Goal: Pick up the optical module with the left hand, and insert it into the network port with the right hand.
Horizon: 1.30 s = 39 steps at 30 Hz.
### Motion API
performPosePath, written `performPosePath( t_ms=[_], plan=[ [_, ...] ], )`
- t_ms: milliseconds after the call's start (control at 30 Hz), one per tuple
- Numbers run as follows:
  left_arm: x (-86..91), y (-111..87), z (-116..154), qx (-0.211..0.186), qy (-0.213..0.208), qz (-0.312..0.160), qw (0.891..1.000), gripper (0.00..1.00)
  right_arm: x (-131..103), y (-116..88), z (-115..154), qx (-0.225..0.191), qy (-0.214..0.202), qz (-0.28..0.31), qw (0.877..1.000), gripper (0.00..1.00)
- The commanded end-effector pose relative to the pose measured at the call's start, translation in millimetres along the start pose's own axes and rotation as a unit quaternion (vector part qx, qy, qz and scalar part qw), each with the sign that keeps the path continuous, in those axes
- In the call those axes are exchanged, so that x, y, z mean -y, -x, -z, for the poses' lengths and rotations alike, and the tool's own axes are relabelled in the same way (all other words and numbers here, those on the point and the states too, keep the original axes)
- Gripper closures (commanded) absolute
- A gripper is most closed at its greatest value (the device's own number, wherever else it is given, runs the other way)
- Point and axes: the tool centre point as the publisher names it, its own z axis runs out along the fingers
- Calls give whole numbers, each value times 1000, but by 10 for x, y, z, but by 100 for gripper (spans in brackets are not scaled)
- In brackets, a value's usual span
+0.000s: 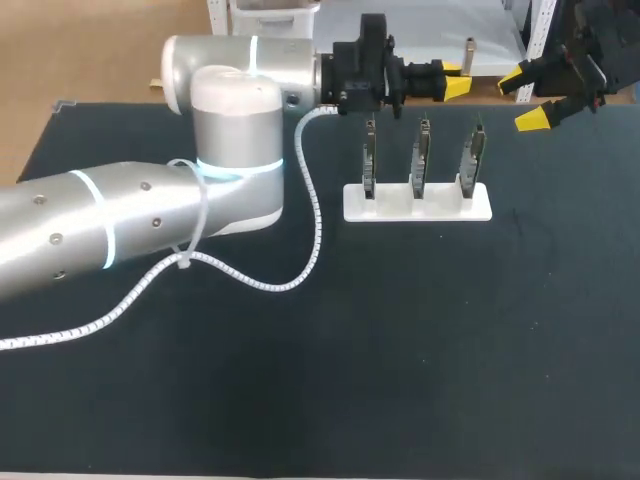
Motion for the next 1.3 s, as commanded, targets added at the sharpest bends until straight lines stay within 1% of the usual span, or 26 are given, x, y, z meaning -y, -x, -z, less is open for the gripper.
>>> performPosePath(
  t_ms=[33, 200, 467, 800, 933, 1300],
  plan=[
    [-13, -26, -108, 1, 0, 2, 1000, 100, -22, 2, -4, -1, -3, 1, 1000, 0],
    [9, -52, -212, 5, -14, 7, 1000, 100, -22, 2, -4, -1, -3, 1, 1000, 0],
    [54, -68, -283, 6, -20, 10, 1000, 100, -22, 2, -4, -1, -3, 1, 1000, 0],
    [65, -77, -313, 6, -22, 14, 1000, 100, -22, 2, -4, -1, -3, 1, 1000, 0],
    [73, -112, -326, 2, -23, 20, 1000, 100, -22, 2, -4, -1, -3, 1, 1000, 0],
    [106, -145, -294, 0, -19, 25, 1000, 100, -22, 2, -4, -1, -3, 1, 1000, 0]
  ],
)
